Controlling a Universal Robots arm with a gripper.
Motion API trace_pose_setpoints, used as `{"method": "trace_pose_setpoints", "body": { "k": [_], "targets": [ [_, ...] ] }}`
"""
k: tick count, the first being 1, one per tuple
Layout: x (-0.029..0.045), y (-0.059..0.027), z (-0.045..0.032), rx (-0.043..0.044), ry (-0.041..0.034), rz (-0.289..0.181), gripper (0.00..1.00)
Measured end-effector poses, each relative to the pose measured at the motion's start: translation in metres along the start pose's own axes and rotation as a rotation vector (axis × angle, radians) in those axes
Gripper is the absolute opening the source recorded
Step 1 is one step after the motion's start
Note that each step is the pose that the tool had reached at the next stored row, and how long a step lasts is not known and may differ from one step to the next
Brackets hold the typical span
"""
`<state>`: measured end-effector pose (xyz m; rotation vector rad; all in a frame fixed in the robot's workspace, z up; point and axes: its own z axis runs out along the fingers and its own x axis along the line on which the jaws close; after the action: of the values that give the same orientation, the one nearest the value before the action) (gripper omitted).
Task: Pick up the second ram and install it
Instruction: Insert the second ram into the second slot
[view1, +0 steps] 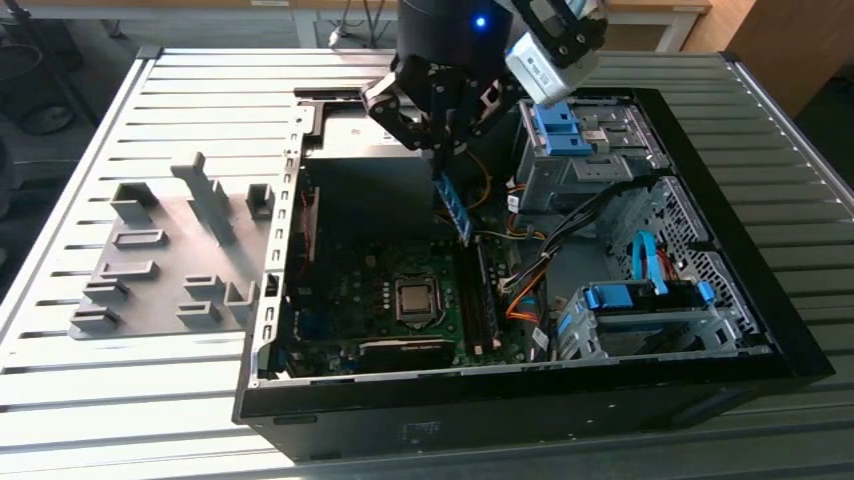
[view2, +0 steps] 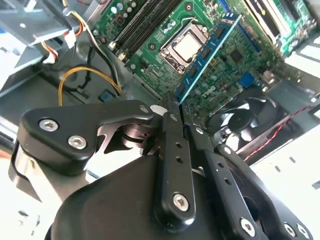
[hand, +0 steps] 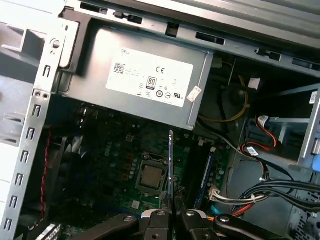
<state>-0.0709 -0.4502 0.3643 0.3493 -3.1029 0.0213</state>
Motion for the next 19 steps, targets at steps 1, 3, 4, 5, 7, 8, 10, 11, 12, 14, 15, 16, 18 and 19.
{"method": "trace_pose_setpoints", "body": {
  "k": [1, 3, 4, 5, 7, 8, 10, 11, 12, 14, 15, 16, 18, 19],
  "targets": [
    [0.0000, 0.0000, 0.0009, -0.0004, 0.0002, 0.018, 0.14],
    [-0.0001, 0.0000, 0.0025, -0.0011, 0.0006, 0.054, 0.14],
    [-0.0001, 0.0000, 0.0034, -0.0015, 0.0008, 0.073, 0.14],
    [-0.0001, 0.0000, 0.0042, -0.0018, 0.0011, 0.092, 0.14],
    [-0.0002, 0.0001, 0.0057, -0.0025, 0.0014, 0.125, 0.14],
    [-0.0004, 0.0000, 0.0064, -0.0027, 0.0016, 0.136, 0.14],
    [-0.0016, -0.0002, 0.0080, -0.0029, 0.0018, 0.150, 0.14],
    [-0.0026, -0.0004, 0.0087, -0.0031, 0.0017, 0.154, 0.14],
    [-0.0041, -0.0008, 0.0093, -0.0030, 0.0018, 0.157, 0.14],
    [-0.0068, -0.0013, 0.0106, -0.0033, 0.0018, 0.164, 0.14],
    [-0.0079, -0.0015, 0.0111, -0.0034, 0.0018, 0.168, 0.14],
    [-0.0086, -0.0016, 0.0116, -0.0035, 0.0019, 0.175, 0.14],
    [-0.0091, -0.0016, 0.0125, -0.0039, 0.0022, 0.195, 0.14],
    [-0.0094, -0.0015, 0.0129, -0.0042, 0.0023, 0.206, 0.14]
  ]
}}
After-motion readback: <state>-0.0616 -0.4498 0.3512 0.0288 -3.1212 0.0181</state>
